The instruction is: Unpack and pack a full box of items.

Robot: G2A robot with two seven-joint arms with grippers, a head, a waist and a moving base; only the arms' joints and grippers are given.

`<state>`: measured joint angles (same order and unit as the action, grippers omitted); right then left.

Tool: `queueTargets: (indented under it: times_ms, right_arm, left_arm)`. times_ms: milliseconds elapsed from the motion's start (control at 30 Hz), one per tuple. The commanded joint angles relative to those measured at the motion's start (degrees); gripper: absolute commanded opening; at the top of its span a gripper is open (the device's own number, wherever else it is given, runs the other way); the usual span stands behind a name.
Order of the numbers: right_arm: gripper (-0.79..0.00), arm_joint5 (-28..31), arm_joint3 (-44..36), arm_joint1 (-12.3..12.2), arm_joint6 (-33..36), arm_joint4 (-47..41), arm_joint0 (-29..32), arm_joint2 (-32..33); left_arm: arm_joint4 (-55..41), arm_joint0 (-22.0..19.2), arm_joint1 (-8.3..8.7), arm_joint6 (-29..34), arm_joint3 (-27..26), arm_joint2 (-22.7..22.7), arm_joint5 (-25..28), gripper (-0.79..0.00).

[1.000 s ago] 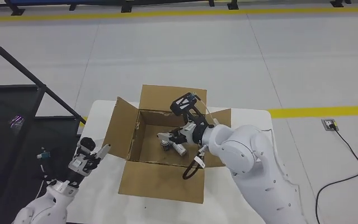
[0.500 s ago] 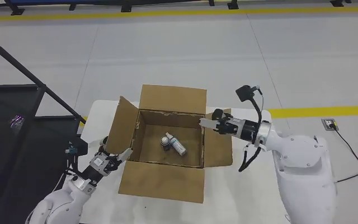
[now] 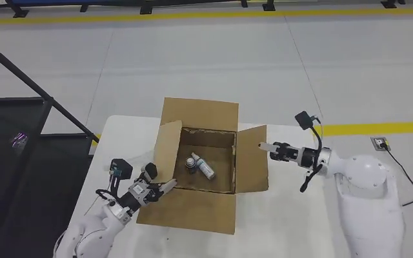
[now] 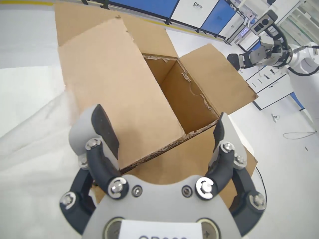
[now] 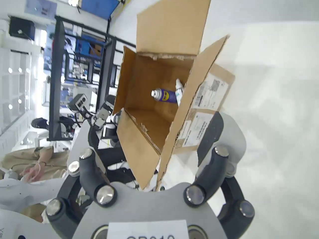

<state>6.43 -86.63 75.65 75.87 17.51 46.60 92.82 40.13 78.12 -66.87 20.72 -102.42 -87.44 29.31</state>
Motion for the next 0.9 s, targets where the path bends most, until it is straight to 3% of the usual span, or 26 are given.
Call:
queueTargets:
  times_ms: [0,200,300,533,867]
  right_arm:
    - [0.000,1.72,1.67,0.02,0.95,-2.94,-1.50,-1.80]
    - [0.000,6.83,5.98,0.12,4.09,-11.32,-5.93,-7.07]
    - [0.000,8.23,7.92,0.39,5.11,-12.18,-8.78,-11.42]
    - [0.000,7.79,15.44,1.80,0.59,-9.22,-15.44,-22.32]
    - [0.000,9.41,25.64,3.39,-3.40,-9.76,-21.11,-30.39]
  left_arm:
    - [-0.03,-0.49,0.00,0.46,0.51,0.81,-0.09,0.000]
    - [0.85,-1.63,-0.01,0.84,1.95,2.64,-1.22,0.000]
    - [1.23,-2.11,-0.03,0.83,2.66,3.23,-2.30,0.000]
    - [1.30,-2.75,-0.04,0.57,3.70,3.77,-5.25,0.000]
    - [-2.11,0.29,0.64,-2.40,1.22,-2.22,-4.72,0.000]
